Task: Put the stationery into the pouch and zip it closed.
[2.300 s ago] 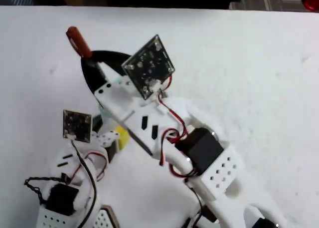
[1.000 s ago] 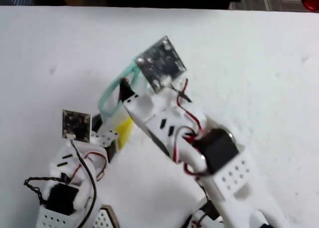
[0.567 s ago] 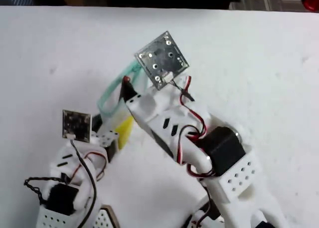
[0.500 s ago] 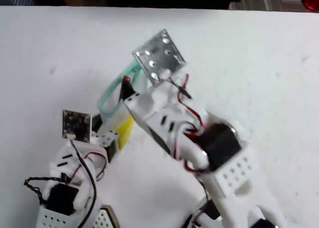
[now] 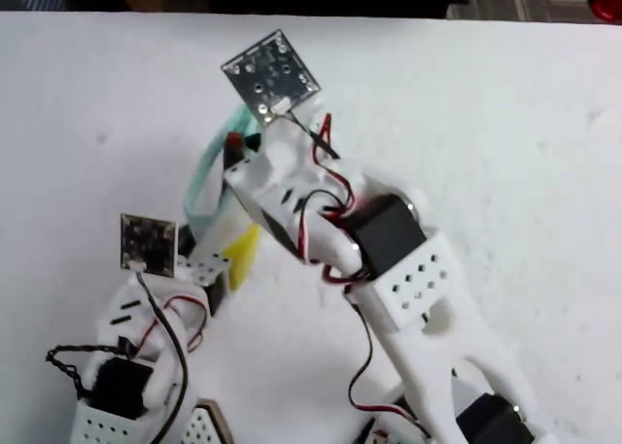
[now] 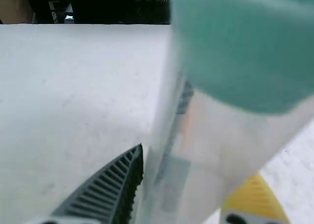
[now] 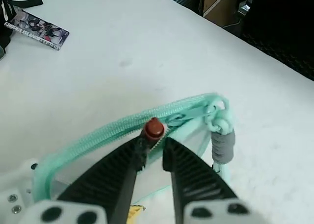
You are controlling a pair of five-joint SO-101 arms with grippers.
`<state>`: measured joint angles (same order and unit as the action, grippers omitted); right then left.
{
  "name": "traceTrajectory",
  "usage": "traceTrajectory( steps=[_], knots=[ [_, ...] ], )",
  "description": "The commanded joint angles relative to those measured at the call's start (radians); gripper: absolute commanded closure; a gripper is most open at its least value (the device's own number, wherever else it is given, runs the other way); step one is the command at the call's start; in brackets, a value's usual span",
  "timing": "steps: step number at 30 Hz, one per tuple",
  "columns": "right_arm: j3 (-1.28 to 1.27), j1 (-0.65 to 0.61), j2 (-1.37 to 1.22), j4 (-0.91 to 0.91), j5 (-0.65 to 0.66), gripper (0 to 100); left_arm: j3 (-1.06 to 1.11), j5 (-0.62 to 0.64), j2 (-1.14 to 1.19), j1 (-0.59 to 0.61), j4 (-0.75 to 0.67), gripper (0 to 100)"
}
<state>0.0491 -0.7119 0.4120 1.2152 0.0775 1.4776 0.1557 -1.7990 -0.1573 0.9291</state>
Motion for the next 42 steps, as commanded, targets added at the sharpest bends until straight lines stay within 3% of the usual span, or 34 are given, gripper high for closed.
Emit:
traceTrajectory(
  steps=[1, 12, 22, 29, 31, 34, 39, 42],
  knots=[
    [0.106, 0.008, -0.016, 0.021, 0.002, 97.6, -0.008, 0.014, -0.008, -0.002, -0.023, 74],
    [0.542, 0.007, -0.223, 0.329, 0.000, 98.1, -0.003, 0.014, -0.008, -0.004, -0.023, 74],
    [0.549, 0.019, -0.429, 0.375, 0.000, 98.1, -0.003, 0.011, -0.008, -0.005, -0.023, 74],
    [0.845, 0.025, -0.337, 0.489, 0.000, 97.9, -0.003, 0.006, -0.008, -0.007, -0.026, 76],
    [0.893, 0.025, -0.317, 0.501, -0.002, 94.7, -0.002, 0.006, -0.008, -0.007, -0.044, 78],
    [0.839, 0.021, -0.303, 0.503, -0.012, 82.3, -0.002, 0.006, -0.008, -0.007, -0.049, 79],
    [0.655, -0.019, -0.306, 0.503, -0.259, 74.1, -0.002, 0.006, -0.008, -0.007, -0.049, 79],
    [0.580, -0.073, -0.320, 0.499, -0.322, 71.4, -0.002, 0.006, -0.008, -0.007, -0.049, 79]
  ],
)
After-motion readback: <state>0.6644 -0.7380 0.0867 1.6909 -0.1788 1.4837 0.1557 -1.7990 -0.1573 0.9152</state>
